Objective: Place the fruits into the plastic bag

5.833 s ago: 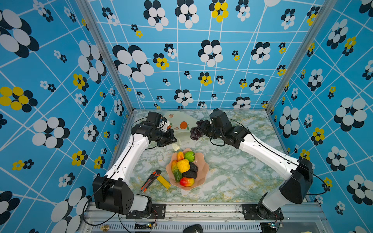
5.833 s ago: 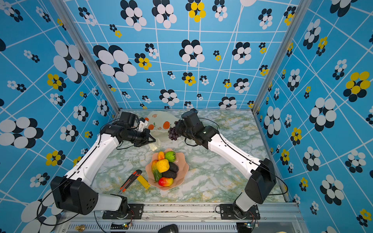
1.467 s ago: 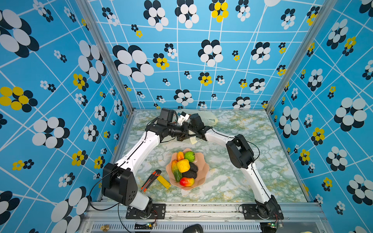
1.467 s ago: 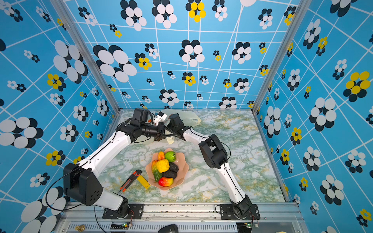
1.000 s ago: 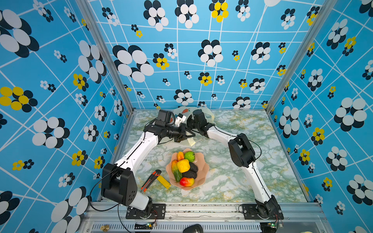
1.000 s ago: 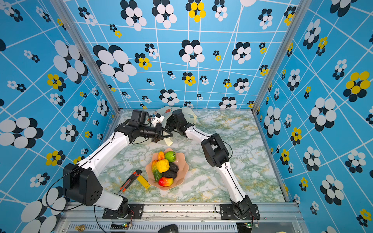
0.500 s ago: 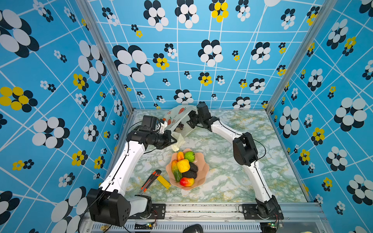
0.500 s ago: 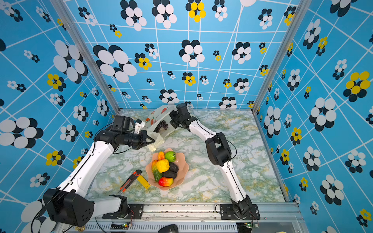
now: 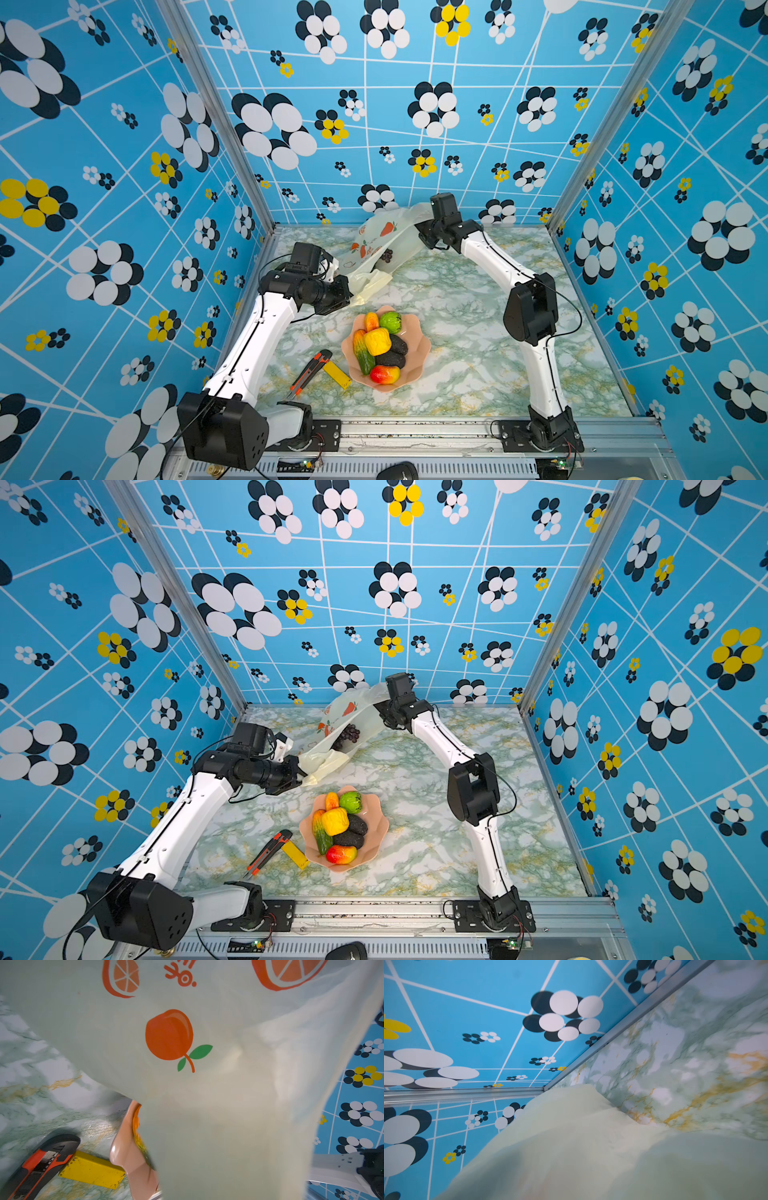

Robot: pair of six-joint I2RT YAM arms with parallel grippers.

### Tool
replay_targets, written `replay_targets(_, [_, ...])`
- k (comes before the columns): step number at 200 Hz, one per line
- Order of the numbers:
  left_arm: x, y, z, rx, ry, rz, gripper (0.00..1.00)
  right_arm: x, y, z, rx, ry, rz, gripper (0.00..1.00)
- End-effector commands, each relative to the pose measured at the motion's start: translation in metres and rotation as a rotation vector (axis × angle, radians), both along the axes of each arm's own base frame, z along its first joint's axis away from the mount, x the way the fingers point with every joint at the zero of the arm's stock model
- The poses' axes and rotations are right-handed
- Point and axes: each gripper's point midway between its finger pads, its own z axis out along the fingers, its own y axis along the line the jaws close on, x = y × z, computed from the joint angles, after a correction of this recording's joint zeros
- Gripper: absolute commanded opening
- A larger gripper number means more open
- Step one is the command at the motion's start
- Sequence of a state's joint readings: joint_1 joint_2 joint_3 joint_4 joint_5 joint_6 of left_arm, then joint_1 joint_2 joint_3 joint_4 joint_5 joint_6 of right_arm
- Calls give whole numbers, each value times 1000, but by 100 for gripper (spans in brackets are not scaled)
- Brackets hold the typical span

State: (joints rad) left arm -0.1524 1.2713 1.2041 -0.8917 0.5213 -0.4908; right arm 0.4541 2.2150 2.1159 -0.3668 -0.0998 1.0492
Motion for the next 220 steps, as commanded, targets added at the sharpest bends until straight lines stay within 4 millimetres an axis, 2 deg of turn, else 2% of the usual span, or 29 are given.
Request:
replay_targets(1, [3, 5, 9, 32, -22, -3, 0, -4, -33, 51, -99, -104, -50, 99])
replay_targets(24, [9, -3, 15, -1, -37, -19, 0, -10, -27, 53, -73, -79, -13, 99])
replay_targets(44, [13, -17, 21, -54, -55, -57, 0, -22, -14, 31, -7, 38, 33, 99])
replay_targets(64, [16, -34, 29, -112, -73, -102, 0, -42, 4, 6, 49, 170, 96, 99])
replay_targets(88, [22, -52, 39, -158, -93, -135, 0, -67, 23, -10, 88, 285, 159, 99])
replay_targets(119, [32, -67, 50, -188, -110, -165, 0, -94, 30, -8, 148, 381, 182, 100])
replay_targets(162, [43, -69, 58, -179, -124, -159, 0, -136, 34, 8, 256, 531, 226, 99])
replay_targets(178, [46, -70, 56, -176, -120, -157, 0, -148, 27, 19, 218, 528, 244, 91])
replay_targets(193, [47, -70, 54, -174, -117, -157, 0, -156, 21, 23, 193, 532, 253, 70])
replay_targets(208, [48, -70, 52, -174, -119, -158, 0, -164, 17, 16, 180, 557, 253, 66])
replay_targets(220, [49, -70, 53, -173, -121, -157, 0, -168, 13, 8, 165, 575, 246, 57])
